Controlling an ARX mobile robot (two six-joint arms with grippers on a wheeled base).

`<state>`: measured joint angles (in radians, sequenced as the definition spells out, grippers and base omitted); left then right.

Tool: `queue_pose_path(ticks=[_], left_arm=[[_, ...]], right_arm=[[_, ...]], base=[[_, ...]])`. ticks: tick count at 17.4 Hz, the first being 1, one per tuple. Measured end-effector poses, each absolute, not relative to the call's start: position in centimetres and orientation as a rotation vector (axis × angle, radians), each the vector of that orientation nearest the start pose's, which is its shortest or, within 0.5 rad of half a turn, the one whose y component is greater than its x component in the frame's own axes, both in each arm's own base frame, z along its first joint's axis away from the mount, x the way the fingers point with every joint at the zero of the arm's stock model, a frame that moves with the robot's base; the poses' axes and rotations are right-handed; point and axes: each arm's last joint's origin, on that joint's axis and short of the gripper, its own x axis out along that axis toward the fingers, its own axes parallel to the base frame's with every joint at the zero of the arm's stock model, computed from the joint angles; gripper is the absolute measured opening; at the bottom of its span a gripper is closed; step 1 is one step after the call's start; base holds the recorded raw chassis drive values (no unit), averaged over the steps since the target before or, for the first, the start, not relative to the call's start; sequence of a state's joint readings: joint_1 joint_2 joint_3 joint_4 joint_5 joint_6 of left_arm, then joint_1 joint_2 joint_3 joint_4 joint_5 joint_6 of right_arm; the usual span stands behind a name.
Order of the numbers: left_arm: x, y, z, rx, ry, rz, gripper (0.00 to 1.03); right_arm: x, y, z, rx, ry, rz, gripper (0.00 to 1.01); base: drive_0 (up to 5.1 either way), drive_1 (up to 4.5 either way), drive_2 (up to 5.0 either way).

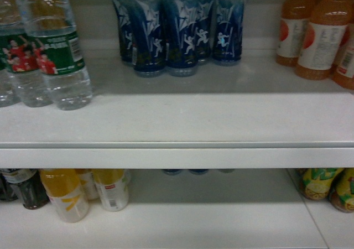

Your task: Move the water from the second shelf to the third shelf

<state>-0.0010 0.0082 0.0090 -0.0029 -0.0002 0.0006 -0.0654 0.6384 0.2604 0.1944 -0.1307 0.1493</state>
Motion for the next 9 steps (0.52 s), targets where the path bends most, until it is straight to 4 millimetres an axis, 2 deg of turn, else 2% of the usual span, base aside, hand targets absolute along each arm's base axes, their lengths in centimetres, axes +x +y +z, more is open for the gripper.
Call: queue_pose_path(ticks=[9], left_arm=[[9.77,-0.01,16.56,0.001,0.002,0.0,0.98]], right_arm=[[15.26,-0.62,20.85,0.167,0.187,0.052,0.39]], base=[[-5.0,2.41,2.4]])
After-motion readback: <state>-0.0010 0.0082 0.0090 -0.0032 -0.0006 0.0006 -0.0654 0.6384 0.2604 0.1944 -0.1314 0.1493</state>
